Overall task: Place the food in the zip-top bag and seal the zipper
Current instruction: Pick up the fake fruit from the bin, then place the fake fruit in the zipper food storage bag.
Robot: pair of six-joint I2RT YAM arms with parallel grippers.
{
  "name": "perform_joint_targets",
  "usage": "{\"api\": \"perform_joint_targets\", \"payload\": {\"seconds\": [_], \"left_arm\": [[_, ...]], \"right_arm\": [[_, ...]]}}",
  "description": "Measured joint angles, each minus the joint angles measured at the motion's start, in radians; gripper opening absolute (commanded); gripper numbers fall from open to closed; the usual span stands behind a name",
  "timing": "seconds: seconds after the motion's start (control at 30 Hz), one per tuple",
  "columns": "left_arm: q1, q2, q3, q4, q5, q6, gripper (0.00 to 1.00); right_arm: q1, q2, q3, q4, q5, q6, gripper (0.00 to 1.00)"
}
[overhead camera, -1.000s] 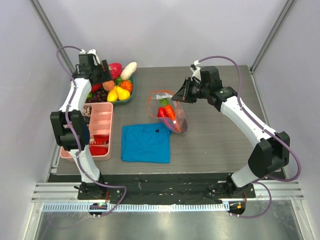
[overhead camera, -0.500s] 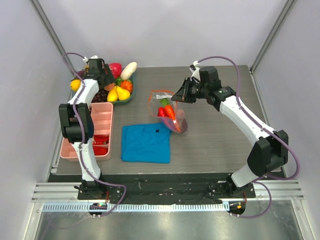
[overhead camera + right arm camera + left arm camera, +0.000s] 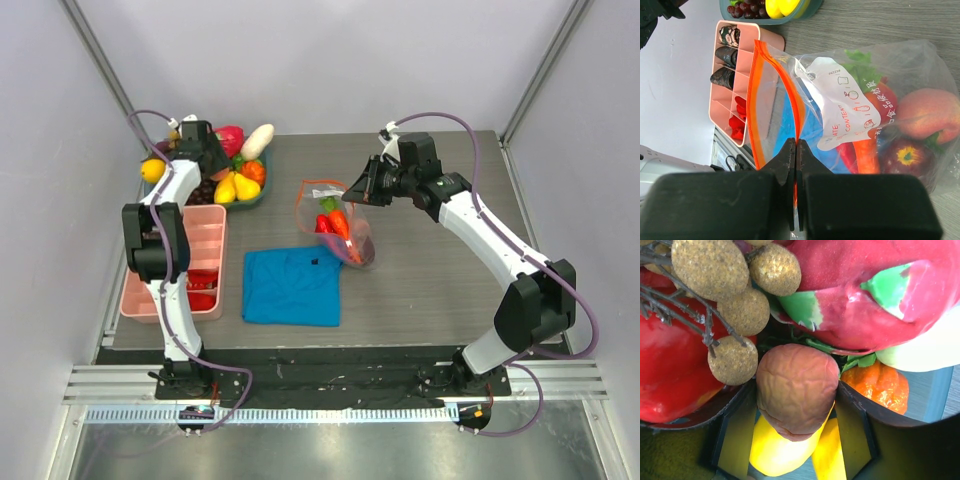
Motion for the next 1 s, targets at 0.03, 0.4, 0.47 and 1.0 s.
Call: {"api": "perform_joint_targets", "payload": {"seconds": [0.03,0.4,0.47,1.0], "left_arm": [[0.0,-0.002,-0.003,0.002,0.0,-0.002,0.53],[-0.026,-0.313,-0.113,-0.066,0.039,-0.016,0.44],[-0.061,-0.397,-0.116,-0.073,0.073,-0.002,0.44],[-0.581,-0.603,-0.246,-0.14,0.302,0.051,0.71]], "right_arm": [[0.0,0.0,0.0,0.0,0.0,0.0,0.01],[0.0,0.0,0.0,0.0,0.0,0.0,0.01],[0.0,0.0,0.0,0.001,0.0,0.0,0.01],[-0.005,0.011,-0.014,0.01,0.005,0.011,0.01]]}}
